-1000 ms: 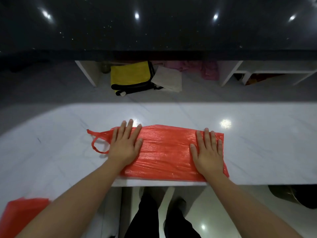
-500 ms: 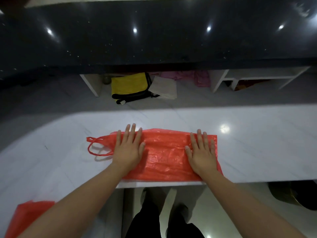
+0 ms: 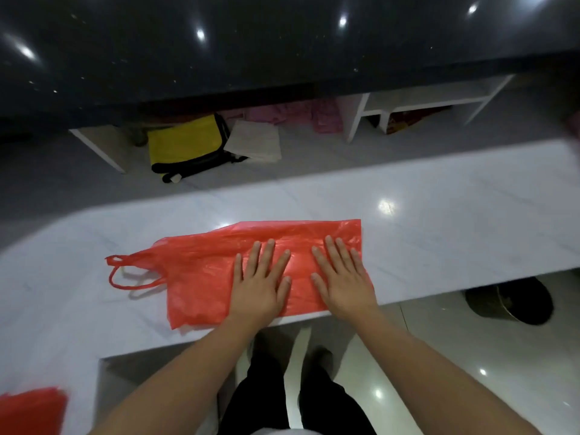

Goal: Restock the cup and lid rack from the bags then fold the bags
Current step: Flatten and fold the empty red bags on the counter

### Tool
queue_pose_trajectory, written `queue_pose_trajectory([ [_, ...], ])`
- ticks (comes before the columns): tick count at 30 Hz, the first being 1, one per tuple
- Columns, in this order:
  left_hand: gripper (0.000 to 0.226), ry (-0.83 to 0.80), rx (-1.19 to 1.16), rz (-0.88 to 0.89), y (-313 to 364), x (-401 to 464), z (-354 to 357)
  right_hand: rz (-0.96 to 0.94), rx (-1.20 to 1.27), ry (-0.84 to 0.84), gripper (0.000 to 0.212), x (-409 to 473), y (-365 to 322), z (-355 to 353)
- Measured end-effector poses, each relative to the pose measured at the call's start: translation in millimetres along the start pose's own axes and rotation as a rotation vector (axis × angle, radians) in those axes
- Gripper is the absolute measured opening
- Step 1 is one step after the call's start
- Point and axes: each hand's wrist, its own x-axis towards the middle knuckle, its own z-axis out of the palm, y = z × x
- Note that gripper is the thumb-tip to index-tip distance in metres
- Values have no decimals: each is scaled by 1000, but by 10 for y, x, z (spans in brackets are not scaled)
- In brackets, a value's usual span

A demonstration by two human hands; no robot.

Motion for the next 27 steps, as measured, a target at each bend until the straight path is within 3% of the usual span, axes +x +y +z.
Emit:
queue_pose_trajectory([
  [8, 61, 14, -18, -160, -777, -19, -104, 77, -54, -23, 60, -8, 434, -61],
  [17, 66, -34, -70, -378, -1762, -247, -325, 77, -91, -78, 63, -16, 417, -146],
  [20, 70, -60, -61, -379, -1741, -219, -415, 89, -138, -79, 68, -7, 368, -199],
  [22, 69, 16, -44, -349, -1575, -184, -492, 101, -154, -47, 69, 7, 278, -236],
  [24, 66, 96, -14, -263, -1331, -161, -540, 90, -127, 13, 68, 44, 109, -294],
  [27, 65, 85, -20, -127, -909, -89, -476, 21, -57, 50, 68, 176, -274, -362],
])
